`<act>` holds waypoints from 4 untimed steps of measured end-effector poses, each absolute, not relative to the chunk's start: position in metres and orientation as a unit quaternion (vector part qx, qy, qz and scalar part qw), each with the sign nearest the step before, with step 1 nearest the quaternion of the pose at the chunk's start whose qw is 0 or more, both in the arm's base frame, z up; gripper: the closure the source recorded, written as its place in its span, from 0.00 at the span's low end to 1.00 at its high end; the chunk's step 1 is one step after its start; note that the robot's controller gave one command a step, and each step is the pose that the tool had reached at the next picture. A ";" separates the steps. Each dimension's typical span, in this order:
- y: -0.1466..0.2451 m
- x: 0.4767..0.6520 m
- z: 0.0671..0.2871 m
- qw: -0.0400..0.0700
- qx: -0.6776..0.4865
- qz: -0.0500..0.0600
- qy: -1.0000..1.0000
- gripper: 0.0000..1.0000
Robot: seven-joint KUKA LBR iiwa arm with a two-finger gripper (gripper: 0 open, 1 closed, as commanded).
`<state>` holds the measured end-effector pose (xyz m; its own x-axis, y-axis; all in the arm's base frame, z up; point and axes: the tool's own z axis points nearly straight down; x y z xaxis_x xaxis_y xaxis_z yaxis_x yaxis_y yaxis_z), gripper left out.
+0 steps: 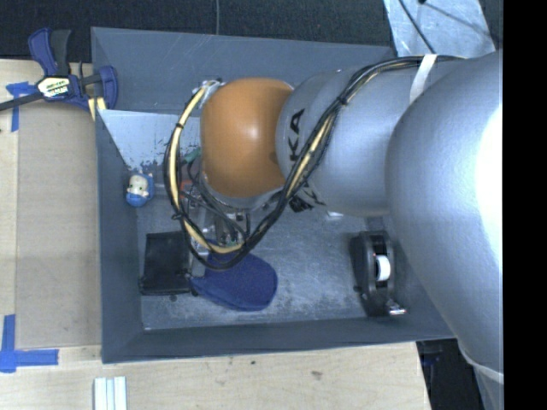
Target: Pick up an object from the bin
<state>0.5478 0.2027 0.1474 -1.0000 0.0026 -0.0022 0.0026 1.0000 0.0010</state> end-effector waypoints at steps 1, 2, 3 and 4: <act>0.226 0.508 0.076 -0.002 -0.137 0.000 0.991 0.00; 0.226 0.511 0.078 0.000 -0.135 0.000 0.991 1.00; 0.232 0.501 0.170 0.005 -0.145 0.002 0.989 1.00; 0.227 0.498 0.248 0.006 -0.144 0.001 0.990 1.00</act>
Offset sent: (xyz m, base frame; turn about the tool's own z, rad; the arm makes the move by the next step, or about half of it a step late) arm -0.0381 0.0235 -0.0692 -0.2762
